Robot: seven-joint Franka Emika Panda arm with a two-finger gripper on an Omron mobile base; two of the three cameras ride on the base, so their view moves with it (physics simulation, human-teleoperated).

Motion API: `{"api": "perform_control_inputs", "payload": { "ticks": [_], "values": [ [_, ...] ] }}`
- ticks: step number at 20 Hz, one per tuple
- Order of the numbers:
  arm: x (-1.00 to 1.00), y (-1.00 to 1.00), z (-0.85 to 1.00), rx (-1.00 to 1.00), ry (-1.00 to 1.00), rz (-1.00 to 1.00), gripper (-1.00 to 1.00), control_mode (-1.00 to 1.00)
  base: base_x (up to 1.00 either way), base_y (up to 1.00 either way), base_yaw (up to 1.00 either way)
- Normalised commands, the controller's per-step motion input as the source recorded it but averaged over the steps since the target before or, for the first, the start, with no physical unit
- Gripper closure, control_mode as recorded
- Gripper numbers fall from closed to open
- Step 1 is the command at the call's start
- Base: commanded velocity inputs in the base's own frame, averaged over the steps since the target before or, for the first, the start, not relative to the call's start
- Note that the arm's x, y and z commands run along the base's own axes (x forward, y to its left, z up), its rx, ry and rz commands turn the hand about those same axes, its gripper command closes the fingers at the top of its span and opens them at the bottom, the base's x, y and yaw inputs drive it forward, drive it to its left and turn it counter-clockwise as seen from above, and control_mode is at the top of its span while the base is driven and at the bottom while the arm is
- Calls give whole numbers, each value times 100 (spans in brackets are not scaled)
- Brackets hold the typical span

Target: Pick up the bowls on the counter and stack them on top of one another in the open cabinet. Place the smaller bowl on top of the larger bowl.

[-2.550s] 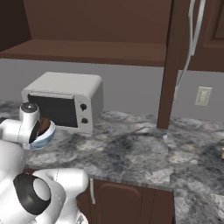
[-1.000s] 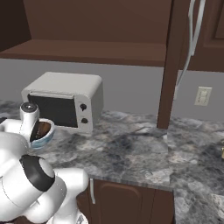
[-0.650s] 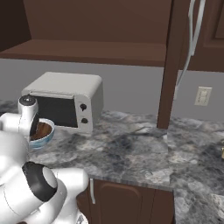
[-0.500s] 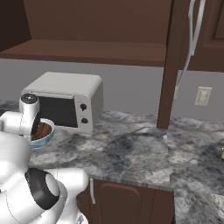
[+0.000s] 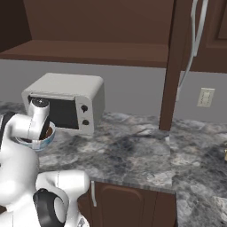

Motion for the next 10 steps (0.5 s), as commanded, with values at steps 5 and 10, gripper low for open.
{"api": "perform_control_inputs", "payload": {
  "ticks": [5,10],
  "values": [
    [0,0,-3,-5,0,2,-100,-100,0,0,0],
    [0,0,-20,-9,0,0,-100,-100,0,0,0]
  ]
}}
